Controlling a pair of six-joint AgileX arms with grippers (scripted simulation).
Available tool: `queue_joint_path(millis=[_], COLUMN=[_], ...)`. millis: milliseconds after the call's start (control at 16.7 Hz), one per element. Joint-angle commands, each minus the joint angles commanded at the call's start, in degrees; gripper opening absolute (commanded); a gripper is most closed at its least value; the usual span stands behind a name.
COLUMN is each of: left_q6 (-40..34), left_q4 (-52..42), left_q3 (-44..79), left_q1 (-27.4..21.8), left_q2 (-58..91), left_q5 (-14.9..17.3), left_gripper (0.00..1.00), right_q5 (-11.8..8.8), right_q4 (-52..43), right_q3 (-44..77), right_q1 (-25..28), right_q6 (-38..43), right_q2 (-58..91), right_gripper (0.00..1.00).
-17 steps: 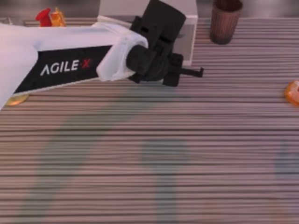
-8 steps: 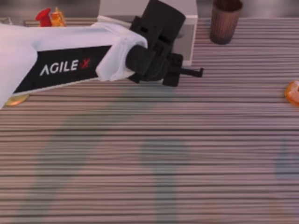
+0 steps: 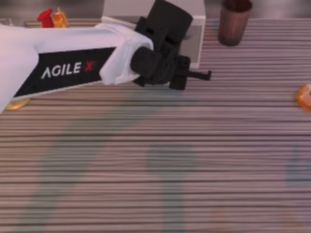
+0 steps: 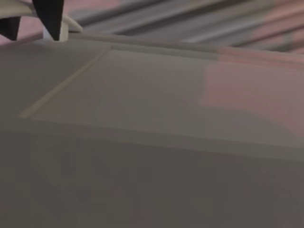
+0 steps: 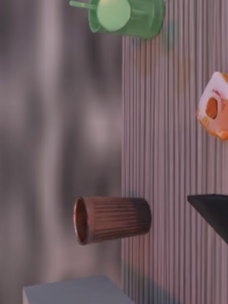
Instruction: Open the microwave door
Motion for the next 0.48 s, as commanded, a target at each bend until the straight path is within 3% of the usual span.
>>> queue_joint_path(millis=[480], left_q6=[0.8], left_q4=[0.4], left_q3=[-1.0], left_q1=[-0.1], left_q2=[-0.5], left_q5=[1.0], left_gripper=[0.00], right_q5=[0.0], right_q4=[0.0], right_q3=[0.0], right_q1=[0.0], right_q6=[0.0], right_q2=[0.0], right_gripper=[1.00])
